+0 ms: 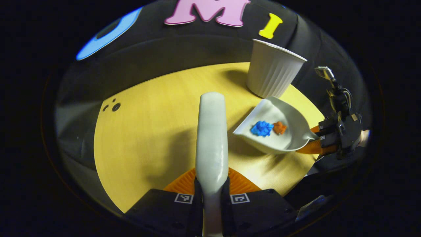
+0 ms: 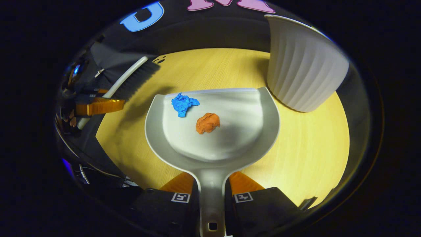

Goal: Pick up the small broom and dustpan from the desktop, sweep the trash into the dustpan with the broom, and then empty the trash into the garbage bin.

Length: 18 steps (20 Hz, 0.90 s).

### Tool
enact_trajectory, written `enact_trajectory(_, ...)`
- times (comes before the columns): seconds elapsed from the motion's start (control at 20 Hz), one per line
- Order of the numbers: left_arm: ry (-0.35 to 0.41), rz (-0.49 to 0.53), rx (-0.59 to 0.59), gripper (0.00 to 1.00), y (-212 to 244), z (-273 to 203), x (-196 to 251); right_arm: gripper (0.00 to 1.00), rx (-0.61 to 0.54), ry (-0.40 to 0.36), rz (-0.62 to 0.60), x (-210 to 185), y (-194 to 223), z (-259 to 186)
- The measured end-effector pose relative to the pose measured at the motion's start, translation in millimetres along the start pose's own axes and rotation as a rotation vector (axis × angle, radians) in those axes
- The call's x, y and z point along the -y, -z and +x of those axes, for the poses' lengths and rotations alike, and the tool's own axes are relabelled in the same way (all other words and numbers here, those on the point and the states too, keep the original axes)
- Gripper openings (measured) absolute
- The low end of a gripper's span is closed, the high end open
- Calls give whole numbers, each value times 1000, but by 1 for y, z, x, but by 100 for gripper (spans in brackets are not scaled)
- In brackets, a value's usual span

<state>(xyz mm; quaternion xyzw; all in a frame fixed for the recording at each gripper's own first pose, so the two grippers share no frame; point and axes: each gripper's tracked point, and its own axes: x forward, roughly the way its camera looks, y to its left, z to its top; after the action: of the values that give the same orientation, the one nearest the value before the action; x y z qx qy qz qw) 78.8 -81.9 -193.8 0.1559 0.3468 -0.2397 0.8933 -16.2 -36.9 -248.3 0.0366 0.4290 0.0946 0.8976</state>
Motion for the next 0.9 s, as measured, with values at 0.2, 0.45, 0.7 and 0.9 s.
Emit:
enact_trajectory(0.2,-10,-122,-12,24,38,-10,-1,30,-6,43,-18,1,-8,-16)
enact_trajectory(0.45,6,-195,-20,24,75,-16,-1,34,17,109,10,10,-33,-63)
enact_trajectory(0.7,3,-237,-19,24,94,-18,-11,34,71,160,88,31,-65,-117)
enact_trajectory(0.9,-7,-248,-19,27,101,-20,-25,38,118,278,54,76,-99,-166)
